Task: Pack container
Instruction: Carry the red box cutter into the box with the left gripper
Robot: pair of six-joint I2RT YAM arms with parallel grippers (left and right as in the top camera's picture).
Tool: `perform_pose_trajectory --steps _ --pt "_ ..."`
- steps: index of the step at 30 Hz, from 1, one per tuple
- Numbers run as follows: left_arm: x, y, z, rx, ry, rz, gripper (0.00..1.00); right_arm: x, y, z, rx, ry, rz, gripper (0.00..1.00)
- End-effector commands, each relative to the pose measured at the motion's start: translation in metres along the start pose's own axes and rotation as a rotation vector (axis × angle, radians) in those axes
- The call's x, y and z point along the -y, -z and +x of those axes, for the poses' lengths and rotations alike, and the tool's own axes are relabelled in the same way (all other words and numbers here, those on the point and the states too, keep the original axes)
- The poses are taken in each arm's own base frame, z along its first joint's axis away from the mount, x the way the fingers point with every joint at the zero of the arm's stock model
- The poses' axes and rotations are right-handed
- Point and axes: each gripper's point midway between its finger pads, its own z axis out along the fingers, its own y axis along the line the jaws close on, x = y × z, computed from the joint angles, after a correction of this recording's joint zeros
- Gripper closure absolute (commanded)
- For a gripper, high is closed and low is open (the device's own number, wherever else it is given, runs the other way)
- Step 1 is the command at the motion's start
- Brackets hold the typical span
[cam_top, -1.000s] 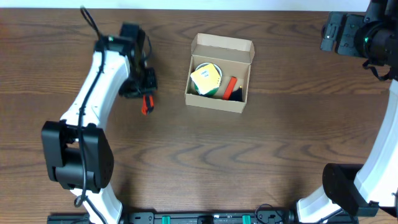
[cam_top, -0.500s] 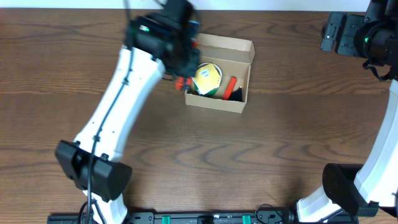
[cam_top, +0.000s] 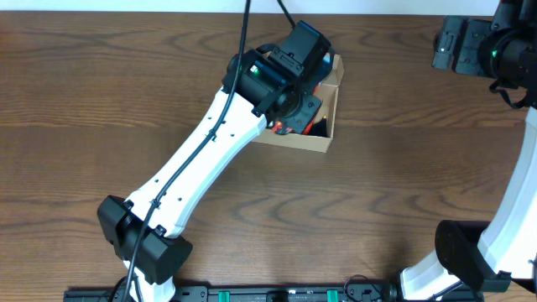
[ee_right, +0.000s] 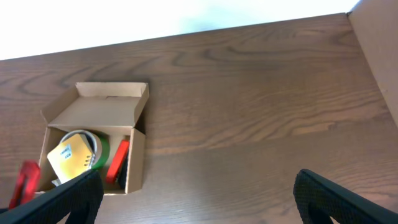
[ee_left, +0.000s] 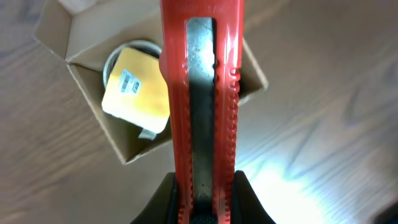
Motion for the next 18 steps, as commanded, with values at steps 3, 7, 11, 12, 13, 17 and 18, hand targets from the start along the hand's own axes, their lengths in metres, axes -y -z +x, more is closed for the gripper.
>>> perform_pose_trajectory --steps 3,7,11,12,13,17,18 --pt "-0.005 -0.012 0.009 -0.066 -0.406 -0.006 0.94 0.003 -0.001 0.0 -0.003 -0.018 0.006 0.01" --pt "-0.017 -0.029 0.007 -0.109 -0.581 -0.072 0.94 0.003 -0.001 0.0 -0.003 -0.018 0.006 0.01" --pt "-0.025 -0.052 -0.001 -0.128 -0.678 -0.105 0.94 0.003 -0.001 0.0 -0.003 -0.018 0.006 0.01" --pt "-0.025 -0.058 -0.002 -0.13 -0.69 -0.104 0.94 0.003 -0.001 0.0 -0.003 -0.018 0.006 0.01" --pt "-0.025 -0.065 -0.003 -0.134 -0.703 -0.102 0.94 0.003 -0.001 0.0 -0.003 -0.018 0.006 0.01" --pt "-0.032 -0.093 0.001 -0.193 -0.76 -0.114 0.94 0.003 -0.001 0.0 -0.003 -0.018 0.006 0.01" --pt "-0.033 -0.099 0.003 -0.207 -0.773 -0.114 0.94 0.003 -0.001 0.0 -0.003 -0.018 0.006 0.01"
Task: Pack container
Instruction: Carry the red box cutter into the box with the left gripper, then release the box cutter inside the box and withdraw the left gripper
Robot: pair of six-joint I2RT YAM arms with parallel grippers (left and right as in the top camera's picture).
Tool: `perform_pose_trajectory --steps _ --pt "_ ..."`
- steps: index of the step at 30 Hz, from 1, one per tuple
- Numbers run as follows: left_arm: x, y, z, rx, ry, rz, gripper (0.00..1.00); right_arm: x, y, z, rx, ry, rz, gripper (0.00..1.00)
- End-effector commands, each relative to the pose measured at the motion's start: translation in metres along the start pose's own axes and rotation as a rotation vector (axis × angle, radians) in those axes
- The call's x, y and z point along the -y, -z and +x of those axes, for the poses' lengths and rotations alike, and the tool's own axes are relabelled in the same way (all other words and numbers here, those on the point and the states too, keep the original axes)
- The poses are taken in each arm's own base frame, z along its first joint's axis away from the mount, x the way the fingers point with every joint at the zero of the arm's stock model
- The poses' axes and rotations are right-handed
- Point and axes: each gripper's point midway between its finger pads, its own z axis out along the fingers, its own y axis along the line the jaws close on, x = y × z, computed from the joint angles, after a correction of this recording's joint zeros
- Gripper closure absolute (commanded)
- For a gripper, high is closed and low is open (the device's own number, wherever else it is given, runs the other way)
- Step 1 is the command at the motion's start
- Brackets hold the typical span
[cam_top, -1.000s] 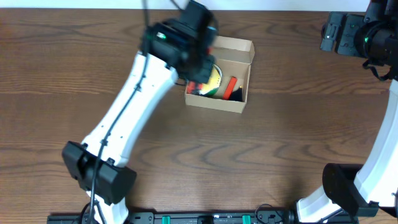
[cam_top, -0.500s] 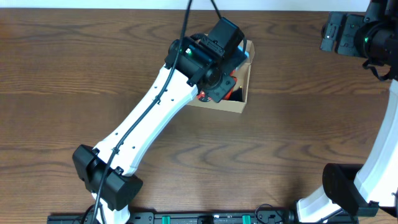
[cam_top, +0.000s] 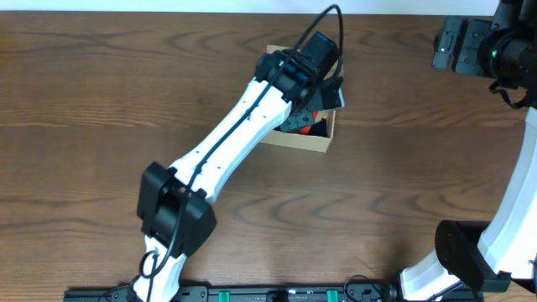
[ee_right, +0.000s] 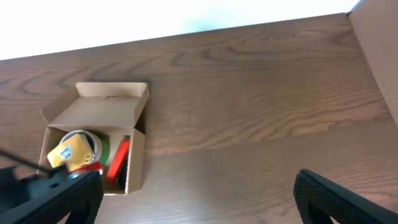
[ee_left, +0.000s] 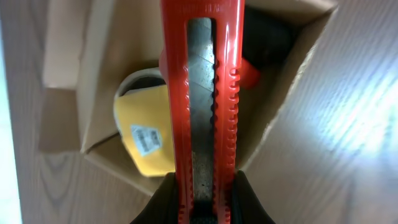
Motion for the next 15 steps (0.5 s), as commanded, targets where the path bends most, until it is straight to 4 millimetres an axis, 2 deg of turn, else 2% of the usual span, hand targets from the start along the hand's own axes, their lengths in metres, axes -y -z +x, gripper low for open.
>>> perform_pose_trajectory --steps 1,7,15 --pt "-0.004 -0.019 0.004 -0.055 -0.108 -0.01 0.94 0.003 -0.001 0.0 -0.003 -0.018 0.006 0.01" --pt "0.004 -0.042 0.009 -0.099 -0.187 0.037 0.94 0.003 -0.001 0.0 -0.003 -0.018 0.006 0.01" --pt "0.008 -0.053 0.012 -0.119 -0.23 0.062 0.94 0.003 -0.001 0.0 -0.003 -0.018 0.006 0.01"
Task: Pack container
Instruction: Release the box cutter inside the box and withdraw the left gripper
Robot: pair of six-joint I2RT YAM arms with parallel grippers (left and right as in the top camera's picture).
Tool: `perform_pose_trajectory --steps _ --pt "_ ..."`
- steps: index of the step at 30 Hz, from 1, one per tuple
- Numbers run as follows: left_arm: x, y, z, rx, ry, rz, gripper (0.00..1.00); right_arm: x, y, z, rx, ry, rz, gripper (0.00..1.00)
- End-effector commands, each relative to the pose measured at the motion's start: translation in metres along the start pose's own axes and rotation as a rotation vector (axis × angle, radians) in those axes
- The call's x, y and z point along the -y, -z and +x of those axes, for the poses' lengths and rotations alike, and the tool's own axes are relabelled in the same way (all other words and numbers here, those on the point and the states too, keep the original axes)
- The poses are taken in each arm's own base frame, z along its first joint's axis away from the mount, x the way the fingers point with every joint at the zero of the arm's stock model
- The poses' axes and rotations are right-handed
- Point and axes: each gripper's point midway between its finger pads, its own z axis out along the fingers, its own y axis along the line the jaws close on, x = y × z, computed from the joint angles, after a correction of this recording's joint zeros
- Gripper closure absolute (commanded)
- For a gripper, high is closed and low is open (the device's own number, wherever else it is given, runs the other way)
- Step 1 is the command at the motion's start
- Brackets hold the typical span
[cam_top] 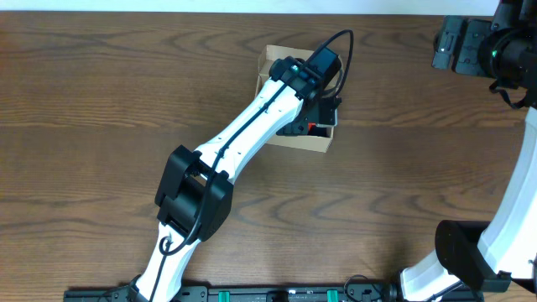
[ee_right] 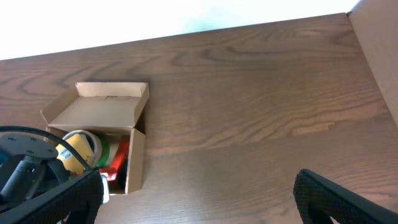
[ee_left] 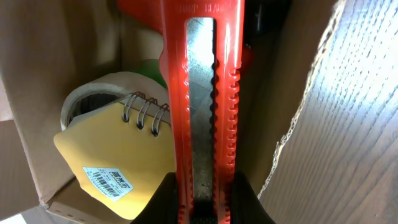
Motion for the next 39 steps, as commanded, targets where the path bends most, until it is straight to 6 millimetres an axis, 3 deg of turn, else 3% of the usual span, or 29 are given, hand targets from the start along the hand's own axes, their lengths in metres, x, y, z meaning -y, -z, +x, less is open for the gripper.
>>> perform_pose_trajectory --steps 1,15,20,26,31,35,38,39 --pt "-0.002 -0.005 0.0 -0.013 -0.033 0.0 0.94 0.003 -0.001 0.0 -0.003 -0.018 0.006 0.01" --pt "0.002 -0.009 -0.002 -0.006 -0.038 0.023 0.94 0.003 -0.001 0.0 -0.003 -0.018 0.006 0.01" --pt "0.002 -0.009 -0.002 -0.006 -0.013 0.022 0.67 0.003 -0.001 0.0 -0.003 -0.018 0.006 0.01" --pt "0.0 -0.009 0.001 -0.021 0.0 0.009 0.61 0.003 -0.001 0.0 -0.003 -0.018 0.006 0.01" --pt "-0.002 -0.007 0.0 -0.018 0.024 -0.001 0.67 0.003 -0.001 0.0 -0.003 -0.018 0.006 0.01" --pt "-0.005 -0.001 -0.004 -0.009 0.065 -0.022 0.94 0.003 -0.001 0.0 -0.003 -0.018 0.006 0.01" --pt "-0.013 0.018 -0.014 0.034 0.177 -0.061 0.93 0.003 -0.001 0.0 -0.003 -0.018 0.006 0.01" --pt "-0.018 0.028 -0.018 0.058 0.232 -0.081 0.89 0.003 -0.001 0.0 -0.003 -0.018 0.006 0.01"
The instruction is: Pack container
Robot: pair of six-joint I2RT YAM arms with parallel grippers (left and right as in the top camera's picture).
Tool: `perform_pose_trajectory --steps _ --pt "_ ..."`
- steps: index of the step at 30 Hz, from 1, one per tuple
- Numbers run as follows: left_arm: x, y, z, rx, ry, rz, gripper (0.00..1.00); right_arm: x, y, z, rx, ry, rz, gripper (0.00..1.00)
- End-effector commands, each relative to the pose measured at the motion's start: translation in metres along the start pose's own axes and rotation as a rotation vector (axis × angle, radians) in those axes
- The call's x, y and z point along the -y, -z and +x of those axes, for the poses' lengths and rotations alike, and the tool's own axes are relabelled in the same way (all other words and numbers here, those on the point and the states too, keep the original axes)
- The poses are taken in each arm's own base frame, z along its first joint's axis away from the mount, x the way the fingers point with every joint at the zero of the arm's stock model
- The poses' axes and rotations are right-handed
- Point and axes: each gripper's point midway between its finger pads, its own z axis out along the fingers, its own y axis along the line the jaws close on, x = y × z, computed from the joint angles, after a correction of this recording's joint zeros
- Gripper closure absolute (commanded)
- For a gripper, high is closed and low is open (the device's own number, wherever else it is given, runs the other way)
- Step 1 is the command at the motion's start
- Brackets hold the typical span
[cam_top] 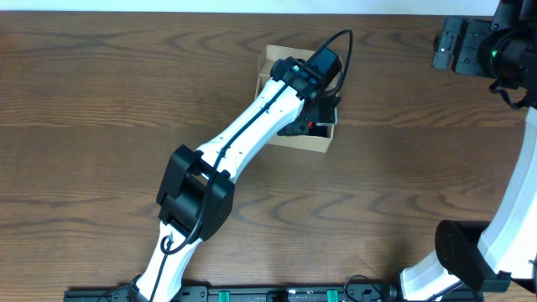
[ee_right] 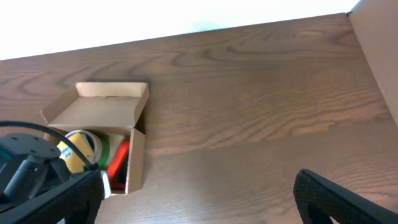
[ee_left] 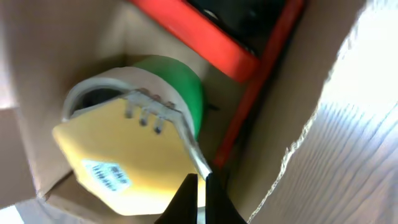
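The open cardboard box holds a yellow spiral notebook on a green tape roll. In its right part lie a broad red bar and a thin red bar; which one is the box cutter I cannot tell. My left gripper hangs inside the box over the notebook's edge, shut, with no red cutter between its fingers. A thin silvery strip reaches its tips. My right gripper is wide open, high at the far right, away from the box.
The box's lid flap stands open on its far side. The left arm stretches diagonally across the wood table. A tan panel edge shows at the right of the right wrist view.
The red cutter has left my left gripper's fingers, which have gone from spread around it to shut. The arm stays at the box. The right arm has not moved.
My left gripper held the red cutter above the box's near side. Then it held it over the box opening, then low inside the box above the notebook. Now the cutter is released in the box and the fingers are shut. The right gripper stayed open throughout.
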Motion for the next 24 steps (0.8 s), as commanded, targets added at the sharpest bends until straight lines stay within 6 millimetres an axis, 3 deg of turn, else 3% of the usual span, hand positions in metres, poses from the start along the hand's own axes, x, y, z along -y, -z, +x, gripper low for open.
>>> perform_pose_trajectory --steps 1,4,6,10,13,19,24 --pt "-0.018 0.034 -0.018 0.082 0.201 -0.077 0.84 0.003 -0.001 0.0 -0.003 -0.018 0.006 0.01" --pt "-0.041 0.076 -0.017 0.14 0.472 -0.178 0.78 0.003 -0.001 0.0 -0.003 -0.018 0.006 0.01" --pt "-0.047 0.103 -0.009 0.161 0.596 -0.217 0.8 0.003 -0.001 0.0 -0.003 -0.018 0.006 0.01" --pt "-0.051 0.149 0.021 0.165 0.769 -0.272 0.9 0.003 -0.001 0.0 -0.003 -0.018 0.006 0.01" --pt "-0.051 0.169 0.05 0.136 0.871 -0.317 0.94 0.003 -0.001 0.0 -0.003 -0.018 0.006 0.01" --pt "-0.047 0.185 0.124 0.038 1.151 -0.308 0.94 0.003 -0.001 0.0 -0.003 -0.018 0.006 0.01" --pt "-0.043 0.177 0.195 -0.096 1.352 -0.214 0.94 0.0 -0.001 -0.009 0.034 -0.029 -0.012 0.01"
